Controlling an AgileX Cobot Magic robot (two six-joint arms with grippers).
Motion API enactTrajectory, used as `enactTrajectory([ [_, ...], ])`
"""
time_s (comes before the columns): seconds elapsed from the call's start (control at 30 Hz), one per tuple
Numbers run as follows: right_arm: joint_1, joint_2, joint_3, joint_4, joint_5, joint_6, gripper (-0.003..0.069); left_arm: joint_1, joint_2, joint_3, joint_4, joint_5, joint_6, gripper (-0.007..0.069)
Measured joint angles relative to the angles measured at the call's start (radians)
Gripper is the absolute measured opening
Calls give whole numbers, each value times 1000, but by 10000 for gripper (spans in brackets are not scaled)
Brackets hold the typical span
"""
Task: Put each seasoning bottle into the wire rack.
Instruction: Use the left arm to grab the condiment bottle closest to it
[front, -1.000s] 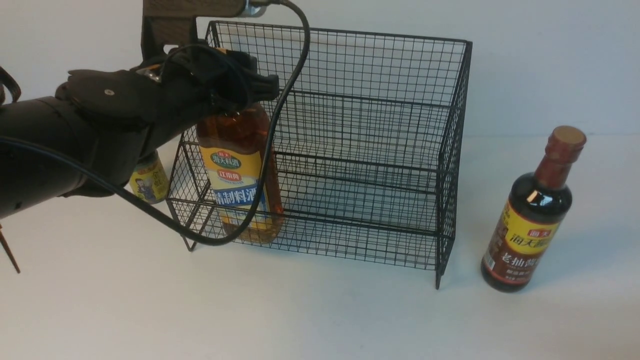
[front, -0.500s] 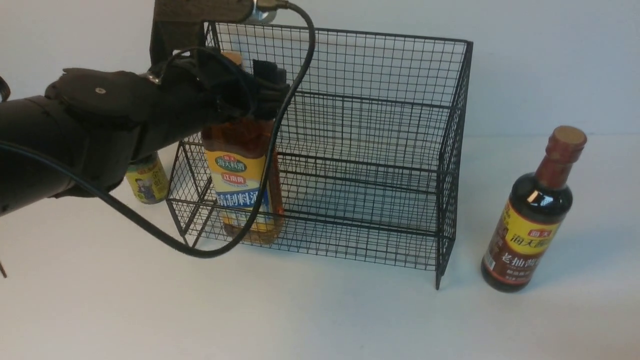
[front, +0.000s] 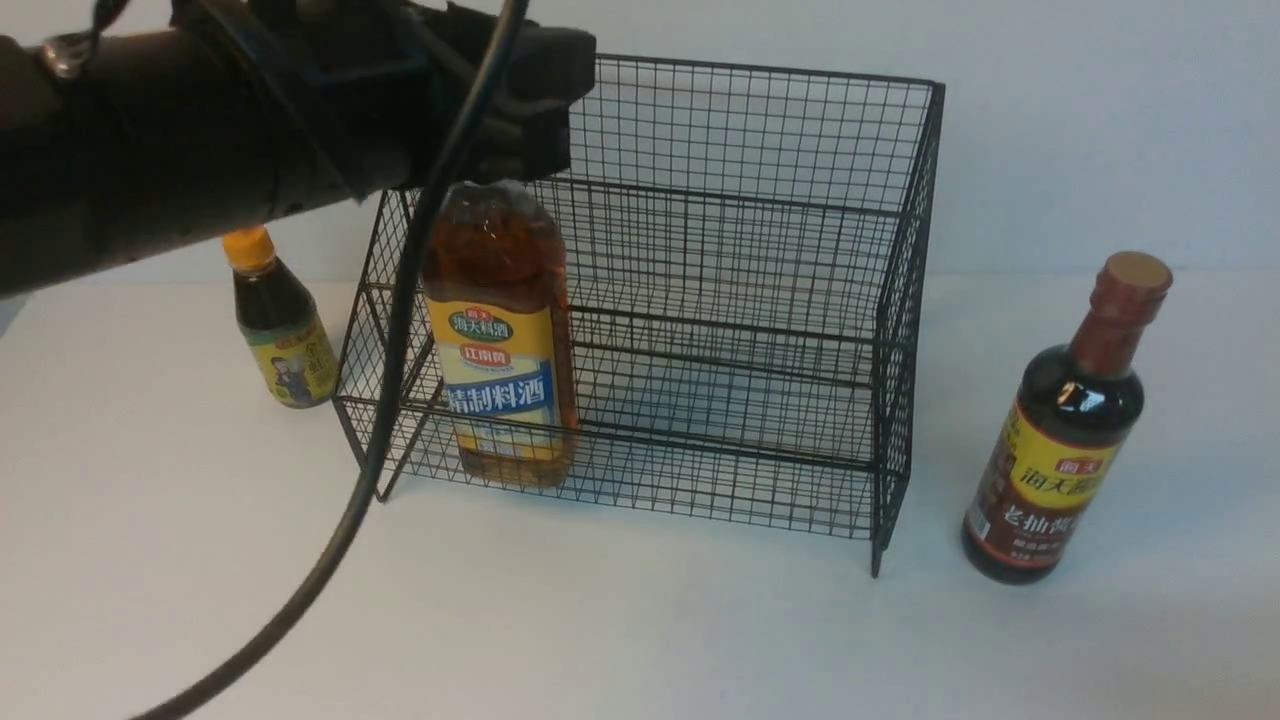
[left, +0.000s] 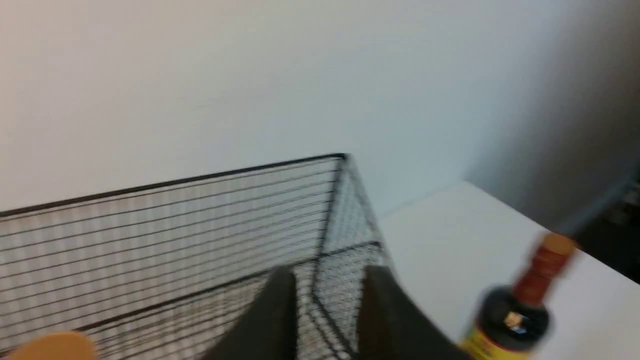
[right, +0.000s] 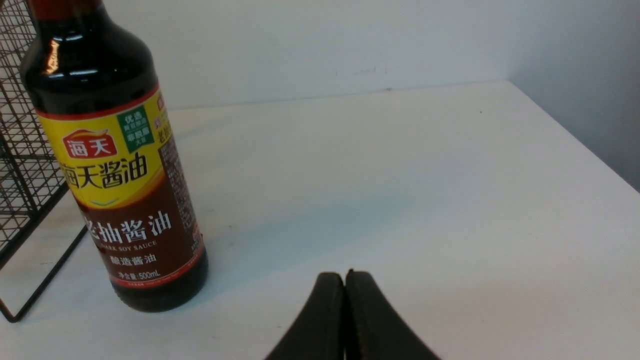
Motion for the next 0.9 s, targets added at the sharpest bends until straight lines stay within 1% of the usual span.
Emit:
enactTrajectory([
  [0.07,0,0,0,0,0,0,-13,0,-23,0,45,74,-7,27],
  [0.1,0,0,0,0,0,0,-13,0,-33,0,75,103,-16,12],
  [0.13,0,0,0,0,0,0,-13,0,-42,0,115,134,-33,1],
  [0.17,0,0,0,0,0,0,-13,0,-44,0,129,139,-41,0],
  [0.2,0,0,0,0,0,0,-13,0,-53,0,190,186,-81,-5],
  [0.27,0,0,0,0,0,0,-13,0,-58,0,260,218,-132,-5],
  [0.3,0,0,0,0,0,0,-13,0,-61,0,310,241,-171,-5],
  [0.33,0,0,0,0,0,0,-13,0,-63,0,387,275,-238,-5],
  [0.37,0,0,0,0,0,0,-13,0,-65,0,422,292,-271,-5],
  [0.4,0,0,0,0,0,0,-13,0,-65,0,483,320,-331,-5],
  [0.43,0,0,0,0,0,0,-13,0,-65,0,509,332,-356,-5],
  [0.47,0,0,0,0,0,0,-13,0,-65,0,600,378,-448,-5],
  [0.53,0,0,0,0,0,0,-13,0,-65,0,723,441,-575,-5],
  [0.6,0,0,0,0,0,0,-13,0,-66,1,806,473,-660,-5],
  [0.67,0,0,0,0,0,0,-13,0,-75,8,876,480,-731,-5],
  [0.73,0,0,0,0,0,0,-13,0,-102,30,915,465,-776,-5],
  [0.87,0,0,0,0,0,0,-13,0,-256,173,978,331,-873,-5],
  [0.9,0,0,0,0,0,0,-13,0,-264,173,981,331,-878,-5],
])
